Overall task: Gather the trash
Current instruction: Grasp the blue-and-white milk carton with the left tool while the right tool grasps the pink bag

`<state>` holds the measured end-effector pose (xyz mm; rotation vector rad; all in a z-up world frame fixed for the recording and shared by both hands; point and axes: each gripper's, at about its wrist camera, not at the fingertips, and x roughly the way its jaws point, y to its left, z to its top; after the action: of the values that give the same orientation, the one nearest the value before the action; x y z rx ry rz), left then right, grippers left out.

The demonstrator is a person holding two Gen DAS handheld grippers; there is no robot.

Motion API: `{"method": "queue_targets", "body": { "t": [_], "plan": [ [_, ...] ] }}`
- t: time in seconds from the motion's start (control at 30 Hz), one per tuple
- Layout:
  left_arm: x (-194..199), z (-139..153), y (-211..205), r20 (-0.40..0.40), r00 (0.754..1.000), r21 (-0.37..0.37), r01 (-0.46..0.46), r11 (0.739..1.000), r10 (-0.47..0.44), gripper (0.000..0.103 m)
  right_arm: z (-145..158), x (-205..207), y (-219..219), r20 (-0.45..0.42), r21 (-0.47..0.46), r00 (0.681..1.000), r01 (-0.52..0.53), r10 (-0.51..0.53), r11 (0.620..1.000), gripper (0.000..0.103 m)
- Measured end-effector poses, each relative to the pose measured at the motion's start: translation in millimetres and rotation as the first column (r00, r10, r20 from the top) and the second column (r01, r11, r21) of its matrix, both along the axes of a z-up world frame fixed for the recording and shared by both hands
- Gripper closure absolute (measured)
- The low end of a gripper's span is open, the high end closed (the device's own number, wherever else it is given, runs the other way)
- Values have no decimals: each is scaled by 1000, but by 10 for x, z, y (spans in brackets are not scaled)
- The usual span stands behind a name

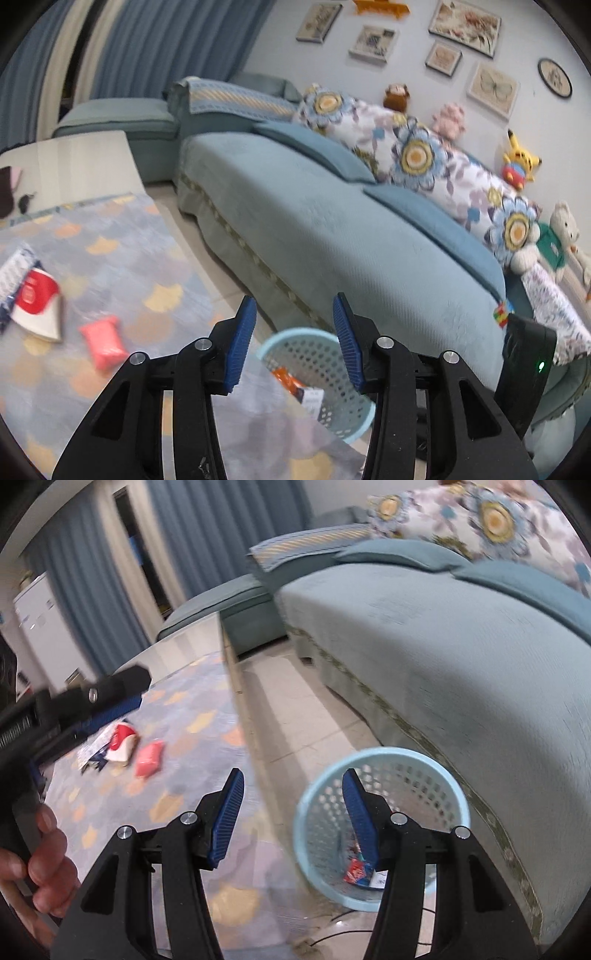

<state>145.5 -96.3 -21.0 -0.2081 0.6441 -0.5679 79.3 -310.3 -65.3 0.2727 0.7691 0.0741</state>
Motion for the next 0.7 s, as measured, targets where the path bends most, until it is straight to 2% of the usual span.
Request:
{"method": "queue_targets", "body": {
  "t": [0.07,0.2,0.27,0.33,0.5,0.7],
  "plan": [
    [-1,83,163,21,999,10,-30,999,30,49,74,62,218,7,-19,999,-35,35,999,51],
    [2,195,575,48,995,58,-91,994,88,41,193,209,633,20,-67,995,-99,101,993,51],
    [18,231,845,68,988,99,-147,984,140,30,242,298,863,25,-82,990,-136,138,987,51],
    [53,250,1169,86,978,134,-203,970,192,25,266,355,1055,32,-109,987,-150,155,983,51],
    [228,163,1888,64,962,189,-274,943,266,21,233,597,1545,23,-137,974,-219,224,966,51],
    [585,-237,2506,-1,946,275,-310,910,323,20,15,926,2035,-14,-166,962,-272,274,948,51]
  ]
}}
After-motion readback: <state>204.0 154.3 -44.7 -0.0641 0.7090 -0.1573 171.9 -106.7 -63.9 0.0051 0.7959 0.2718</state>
